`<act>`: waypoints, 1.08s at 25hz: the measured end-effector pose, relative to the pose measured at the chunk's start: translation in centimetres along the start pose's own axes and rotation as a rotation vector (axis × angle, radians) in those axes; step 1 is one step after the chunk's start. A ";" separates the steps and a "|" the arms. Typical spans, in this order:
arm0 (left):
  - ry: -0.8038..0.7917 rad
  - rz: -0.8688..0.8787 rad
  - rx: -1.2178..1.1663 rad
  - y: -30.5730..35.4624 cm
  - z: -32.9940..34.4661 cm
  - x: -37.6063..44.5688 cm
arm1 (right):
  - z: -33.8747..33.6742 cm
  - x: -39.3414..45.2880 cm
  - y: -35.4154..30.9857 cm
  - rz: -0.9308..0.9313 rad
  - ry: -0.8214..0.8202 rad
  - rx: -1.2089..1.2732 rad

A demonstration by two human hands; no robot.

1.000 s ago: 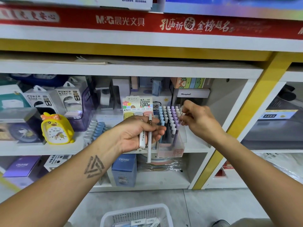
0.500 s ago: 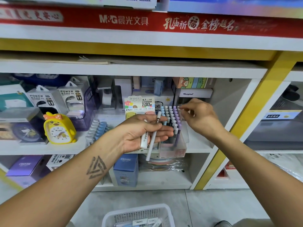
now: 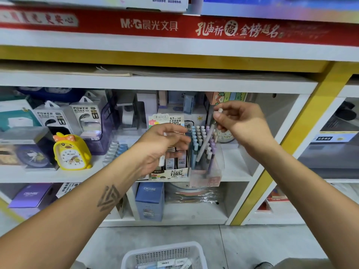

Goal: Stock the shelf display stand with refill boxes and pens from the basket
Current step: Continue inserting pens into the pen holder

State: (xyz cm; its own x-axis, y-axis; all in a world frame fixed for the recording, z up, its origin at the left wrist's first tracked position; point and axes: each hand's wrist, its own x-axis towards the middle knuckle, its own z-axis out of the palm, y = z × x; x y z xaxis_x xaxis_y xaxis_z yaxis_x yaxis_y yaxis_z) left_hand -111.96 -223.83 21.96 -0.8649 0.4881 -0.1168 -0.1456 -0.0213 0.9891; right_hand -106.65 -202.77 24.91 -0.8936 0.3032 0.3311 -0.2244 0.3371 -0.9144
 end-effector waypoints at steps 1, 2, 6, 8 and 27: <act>0.063 0.041 0.146 -0.2 -0.1 0.1 | -0.1 -0.1 0.2 -0.041 -0.001 -0.085; 0.095 0.071 0.293 -0.4 0.0 0.3 | 0.1 -0.4 0.6 -0.093 -0.030 -0.206; 0.039 0.181 0.806 -1.6 0.8 0.7 | 1.0 -1.9 2.3 -0.266 -0.154 -0.654; 0.009 0.206 0.985 -2.1 1.0 0.6 | 1.3 -2.2 3.0 -0.268 -0.211 -0.727; -0.011 0.399 1.054 -2.0 2.1 1.5 | -1.4 2.9 3.7 -0.021 0.094 -0.790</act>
State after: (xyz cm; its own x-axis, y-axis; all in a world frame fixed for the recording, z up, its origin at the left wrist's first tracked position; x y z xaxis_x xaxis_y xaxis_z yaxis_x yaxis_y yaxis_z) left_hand -111.97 -221.16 20.03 -0.7539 0.6187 0.2209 0.6233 0.5672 0.5384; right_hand -109.55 -199.41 22.79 -0.8477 0.3521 0.3968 0.1328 0.8650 -0.4839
